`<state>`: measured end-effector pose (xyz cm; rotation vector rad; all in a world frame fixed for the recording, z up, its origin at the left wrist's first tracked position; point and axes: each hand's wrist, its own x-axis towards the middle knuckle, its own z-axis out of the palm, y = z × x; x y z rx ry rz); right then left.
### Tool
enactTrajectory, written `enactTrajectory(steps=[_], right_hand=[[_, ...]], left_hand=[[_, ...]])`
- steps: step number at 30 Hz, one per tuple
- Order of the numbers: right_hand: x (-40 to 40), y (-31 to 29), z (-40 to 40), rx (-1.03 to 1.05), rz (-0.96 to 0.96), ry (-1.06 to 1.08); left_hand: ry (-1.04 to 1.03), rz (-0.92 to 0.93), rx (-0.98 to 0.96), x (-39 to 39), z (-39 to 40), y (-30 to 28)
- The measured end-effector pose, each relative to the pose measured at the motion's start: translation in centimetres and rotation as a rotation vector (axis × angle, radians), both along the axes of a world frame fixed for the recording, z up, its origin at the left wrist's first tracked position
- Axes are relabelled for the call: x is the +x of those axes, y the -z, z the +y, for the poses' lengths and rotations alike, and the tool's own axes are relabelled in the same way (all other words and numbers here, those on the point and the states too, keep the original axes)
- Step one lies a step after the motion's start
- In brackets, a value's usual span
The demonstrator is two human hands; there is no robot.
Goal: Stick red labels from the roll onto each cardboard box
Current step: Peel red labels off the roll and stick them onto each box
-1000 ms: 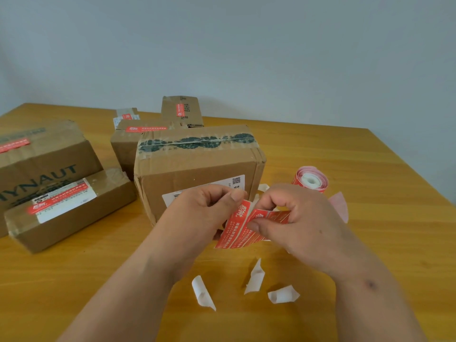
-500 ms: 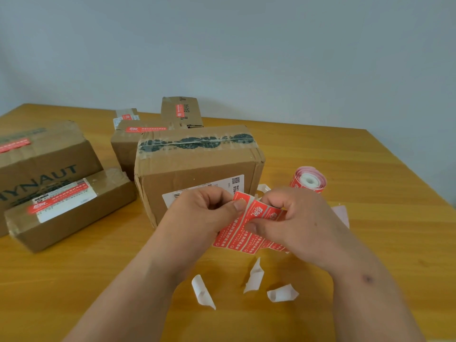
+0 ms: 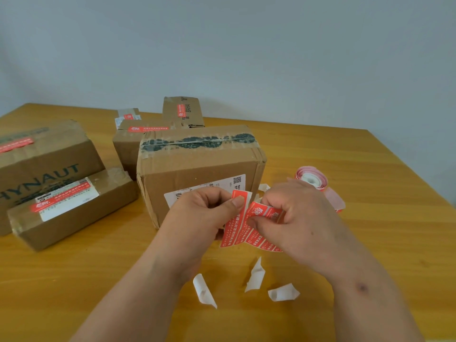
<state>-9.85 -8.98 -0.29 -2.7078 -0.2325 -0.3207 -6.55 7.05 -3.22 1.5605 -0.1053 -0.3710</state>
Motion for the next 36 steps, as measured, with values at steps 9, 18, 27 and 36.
enactTrajectory(steps=[9,18,27,36], right_hand=[[-0.3,-0.7,0.1,0.181,0.122,0.069],[0.2,-0.7,0.0,0.115,0.205,0.053],[-0.5,-0.9,0.0,0.079,0.08,0.028],[-0.3,-1.0,-0.2,0.261,0.258,0.086]], left_hand=[[-0.037,-0.032,0.022,0.0,0.0,-0.1],[-0.059,-0.104,0.109,-0.1,-0.2,-0.4],[-0.112,-0.071,0.101,-0.1,-0.5,-0.2],[-0.084,-0.149,0.154,-0.5,-0.1,-0.7]])
